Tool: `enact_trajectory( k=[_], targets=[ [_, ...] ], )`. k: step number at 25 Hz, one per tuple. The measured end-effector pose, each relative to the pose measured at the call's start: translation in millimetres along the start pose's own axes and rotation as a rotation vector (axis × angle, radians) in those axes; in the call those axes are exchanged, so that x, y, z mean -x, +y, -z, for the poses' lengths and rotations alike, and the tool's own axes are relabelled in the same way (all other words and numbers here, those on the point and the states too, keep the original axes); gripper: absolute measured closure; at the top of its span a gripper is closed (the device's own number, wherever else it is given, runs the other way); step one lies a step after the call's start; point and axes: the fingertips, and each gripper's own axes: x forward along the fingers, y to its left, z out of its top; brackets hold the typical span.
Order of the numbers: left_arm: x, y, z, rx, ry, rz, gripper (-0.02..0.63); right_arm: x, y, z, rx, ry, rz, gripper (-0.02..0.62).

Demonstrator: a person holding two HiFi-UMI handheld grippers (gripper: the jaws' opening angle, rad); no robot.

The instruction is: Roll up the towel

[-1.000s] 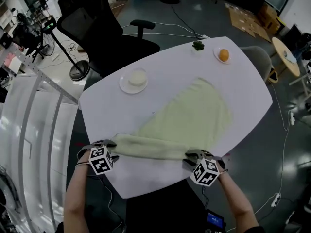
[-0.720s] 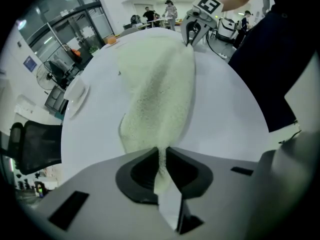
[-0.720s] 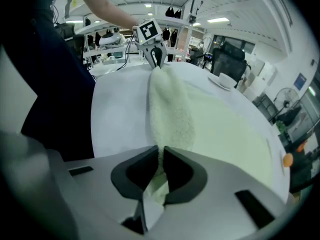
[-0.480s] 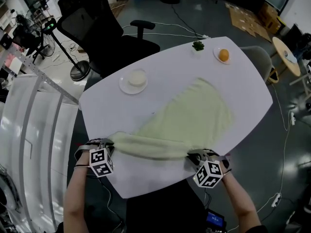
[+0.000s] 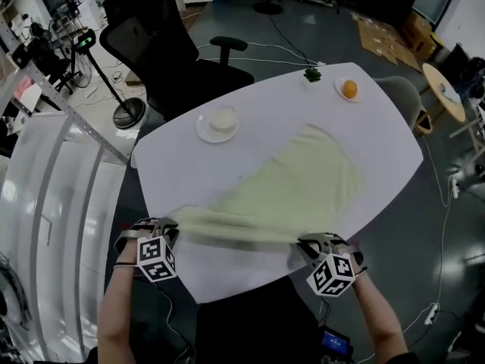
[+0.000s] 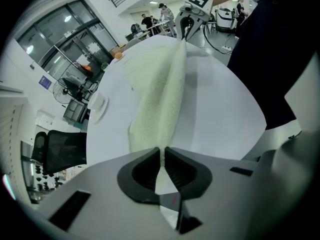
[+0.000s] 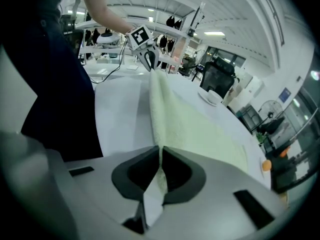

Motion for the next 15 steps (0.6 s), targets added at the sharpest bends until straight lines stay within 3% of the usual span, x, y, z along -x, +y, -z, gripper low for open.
enact_trajectory(
  k=[9, 15],
  targets=[
    [13, -56, 32, 0.029, 0.012, 0.043, 0.563, 4, 66, -8, -0.035, -0.008, -0.054, 0.569],
    [8, -67, 35, 0.061, 0.016, 0.092, 0.564, -5, 74, -4, -0.092, 0.007, -0.107, 0.568]
  ],
)
